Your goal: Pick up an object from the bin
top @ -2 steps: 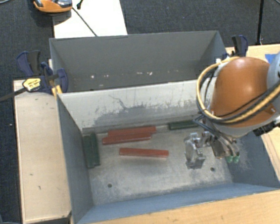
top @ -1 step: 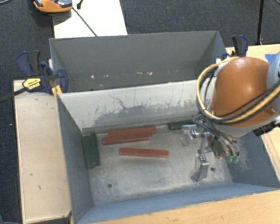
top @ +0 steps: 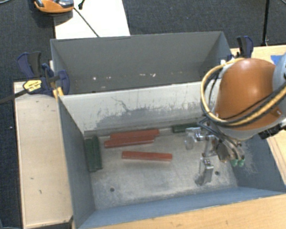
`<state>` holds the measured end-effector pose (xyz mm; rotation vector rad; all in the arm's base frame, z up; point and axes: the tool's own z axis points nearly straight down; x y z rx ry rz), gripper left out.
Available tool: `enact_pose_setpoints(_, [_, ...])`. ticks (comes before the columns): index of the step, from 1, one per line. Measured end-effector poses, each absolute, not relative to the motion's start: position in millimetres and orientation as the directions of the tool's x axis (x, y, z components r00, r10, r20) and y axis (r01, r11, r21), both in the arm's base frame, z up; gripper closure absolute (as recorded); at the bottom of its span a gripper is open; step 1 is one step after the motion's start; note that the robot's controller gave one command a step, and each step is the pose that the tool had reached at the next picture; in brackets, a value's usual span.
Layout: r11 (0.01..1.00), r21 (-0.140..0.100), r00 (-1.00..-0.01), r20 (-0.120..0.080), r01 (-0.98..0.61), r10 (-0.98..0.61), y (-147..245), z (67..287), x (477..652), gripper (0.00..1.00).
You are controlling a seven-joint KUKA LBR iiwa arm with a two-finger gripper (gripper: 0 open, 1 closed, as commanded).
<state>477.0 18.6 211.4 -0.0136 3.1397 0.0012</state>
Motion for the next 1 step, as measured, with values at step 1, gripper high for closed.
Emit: enact_pose_setpoints(1, [1.0,0.002,-1.0,-0.011,0.023,0.023,31.1,159.2,521.7,0.0])
